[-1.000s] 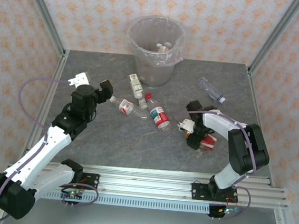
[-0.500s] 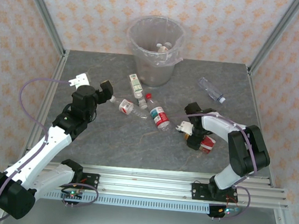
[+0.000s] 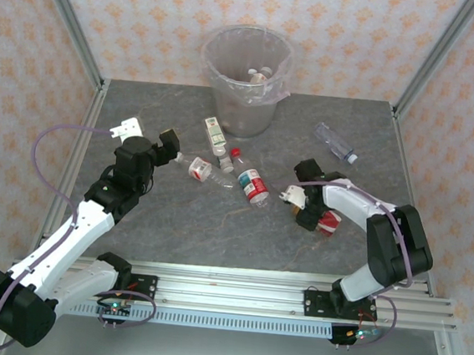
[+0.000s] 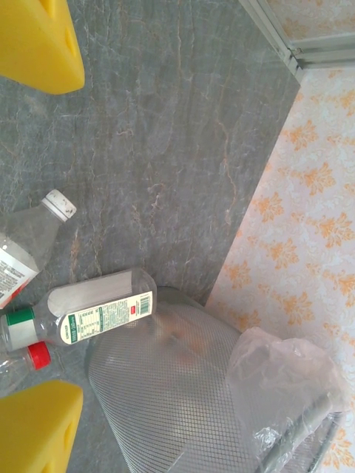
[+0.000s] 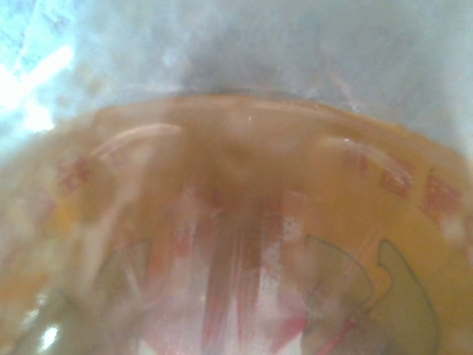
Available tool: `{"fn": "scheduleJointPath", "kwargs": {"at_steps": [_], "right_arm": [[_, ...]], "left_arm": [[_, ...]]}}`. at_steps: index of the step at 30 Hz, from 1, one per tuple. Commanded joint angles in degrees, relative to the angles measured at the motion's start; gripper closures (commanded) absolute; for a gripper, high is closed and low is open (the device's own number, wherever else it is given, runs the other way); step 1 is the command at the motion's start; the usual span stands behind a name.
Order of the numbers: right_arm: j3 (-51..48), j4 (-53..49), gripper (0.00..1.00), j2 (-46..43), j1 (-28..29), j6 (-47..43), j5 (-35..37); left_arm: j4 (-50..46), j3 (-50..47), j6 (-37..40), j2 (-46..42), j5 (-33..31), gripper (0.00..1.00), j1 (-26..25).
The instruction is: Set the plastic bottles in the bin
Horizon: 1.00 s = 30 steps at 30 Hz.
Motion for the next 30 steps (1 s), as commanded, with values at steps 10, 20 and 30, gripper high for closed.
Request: {"fn": "scheduleJointPath", "kwargs": {"at_steps": [10, 20, 30], "right_arm": [[-1.7, 11.5, 0.48, -8.5, 0.5, 9.6, -6.6], [-3.7, 21.9, 0.51, -14.6, 0.4, 15.2, -9.7], [-4.0, 33.7, 0.50, -19.0, 0.5, 25.7, -17.9]], "left_arm": [[2.7, 1.5, -1.4, 4.3, 1.6, 0.00, 0.3], [4.3, 1.2, -0.9, 5.9, 2.4, 0.00, 0.3], [3.1, 2.4, -1.4, 7.8, 2.9, 0.00, 0.3]]}}
